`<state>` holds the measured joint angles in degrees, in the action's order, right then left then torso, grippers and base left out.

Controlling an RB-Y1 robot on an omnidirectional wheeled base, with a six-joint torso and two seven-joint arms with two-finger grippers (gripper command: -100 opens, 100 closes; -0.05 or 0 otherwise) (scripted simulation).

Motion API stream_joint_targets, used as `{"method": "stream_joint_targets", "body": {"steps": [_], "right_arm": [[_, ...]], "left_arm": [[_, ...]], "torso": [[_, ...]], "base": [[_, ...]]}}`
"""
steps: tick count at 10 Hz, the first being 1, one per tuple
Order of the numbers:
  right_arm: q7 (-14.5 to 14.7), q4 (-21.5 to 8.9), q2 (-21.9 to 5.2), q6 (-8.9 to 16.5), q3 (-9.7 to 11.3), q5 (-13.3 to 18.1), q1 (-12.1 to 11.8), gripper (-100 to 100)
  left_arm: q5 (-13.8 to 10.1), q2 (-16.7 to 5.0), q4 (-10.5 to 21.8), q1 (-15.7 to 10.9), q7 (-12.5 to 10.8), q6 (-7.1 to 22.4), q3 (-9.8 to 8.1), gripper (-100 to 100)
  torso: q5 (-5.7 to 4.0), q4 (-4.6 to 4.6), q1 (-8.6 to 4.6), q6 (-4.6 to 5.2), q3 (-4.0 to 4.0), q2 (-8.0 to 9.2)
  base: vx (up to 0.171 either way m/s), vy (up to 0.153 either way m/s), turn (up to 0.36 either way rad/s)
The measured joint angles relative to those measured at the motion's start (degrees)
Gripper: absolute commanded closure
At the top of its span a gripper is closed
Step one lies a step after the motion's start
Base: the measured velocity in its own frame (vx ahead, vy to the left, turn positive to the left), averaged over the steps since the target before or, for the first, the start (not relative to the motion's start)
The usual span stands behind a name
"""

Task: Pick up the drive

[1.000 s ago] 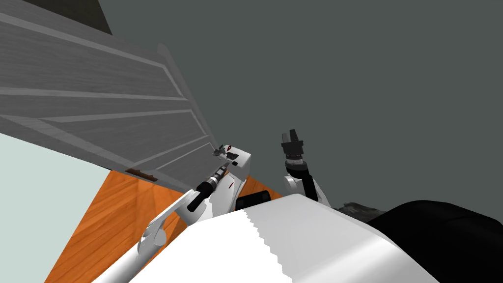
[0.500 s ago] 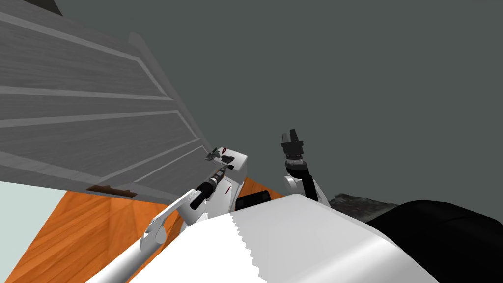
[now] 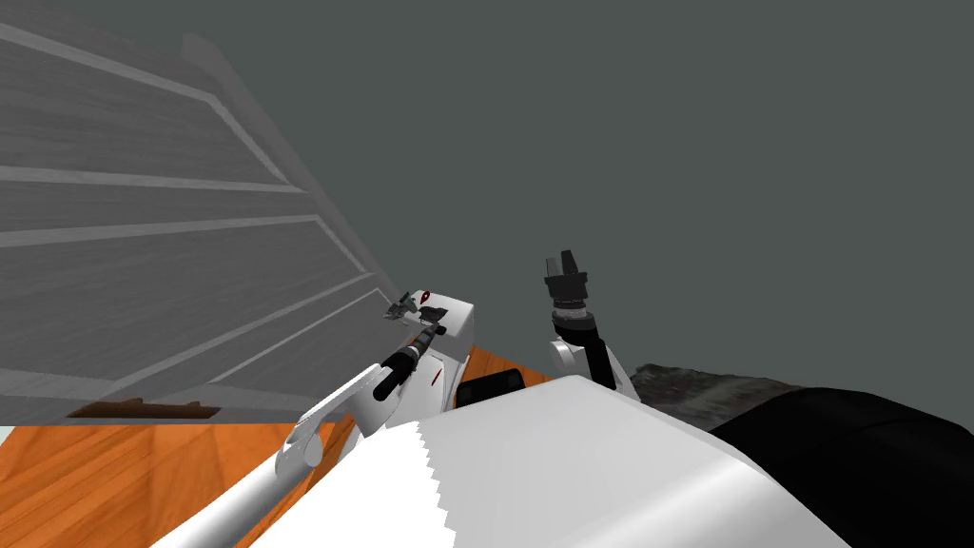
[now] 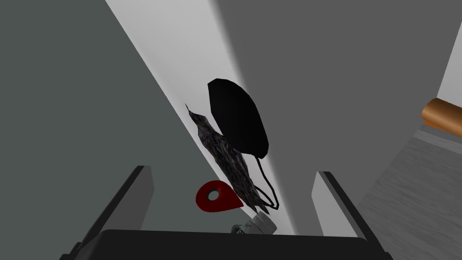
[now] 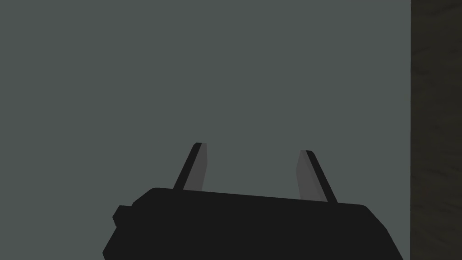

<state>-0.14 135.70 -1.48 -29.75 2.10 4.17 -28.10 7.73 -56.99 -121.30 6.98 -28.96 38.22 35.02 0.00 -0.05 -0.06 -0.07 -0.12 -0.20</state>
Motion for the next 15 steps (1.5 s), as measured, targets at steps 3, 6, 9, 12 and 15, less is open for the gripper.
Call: {"method": "stream_joint_targets", "body": {"steps": [3,6,9,12,15], "right_arm": [[0.0,0.0,0.0,0.0,0.0,0.0,0.0,0],[0.0,0.0,0.0,0.0,0.0,0.0,0.0,0],[0.0,0.0,0.0,0.0,0.0,0.0,0.0,0],[0.0,0.0,0.0,0.0,0.0,0.0,0.0,0],[0.0,0.0,0.0,0.0,0.0,0.0,0.0,0]], "left_arm": [[-1.0,-1.8,0.3,-1.8,-1.4,4.5,2.18,-100],[-1.6,-3.2,0.7,-2.6,-2.3,6.8,3.24,0],[-1.6,-2.0,2.7,-2.7,-1.6,5.7,2.72,-100],[-1.6,-0.6,4.9,-3.0,-0.8,4.5,2.32,100],[-1.7,-0.7,5.1,-2.6,-0.8,4.7,2.47,100]], "torso": [[0.00,-0.01,0.01,-0.01,-0.02,-0.03],[0.00,0.01,0.00,-0.05,0.03,0.05],[-0.01,0.01,-0.04,-0.04,0.04,0.06],[-0.01,0.02,-0.04,-0.05,0.05,0.09],[-0.04,0.14,-0.29,0.25,0.04,-0.04]], "base": [[0.038,0.008,-0.166],[0.015,0.004,-0.055],[0.017,-0.004,-0.040],[0.008,-0.003,-0.004],[-0.005,0.004,0.014]]}}
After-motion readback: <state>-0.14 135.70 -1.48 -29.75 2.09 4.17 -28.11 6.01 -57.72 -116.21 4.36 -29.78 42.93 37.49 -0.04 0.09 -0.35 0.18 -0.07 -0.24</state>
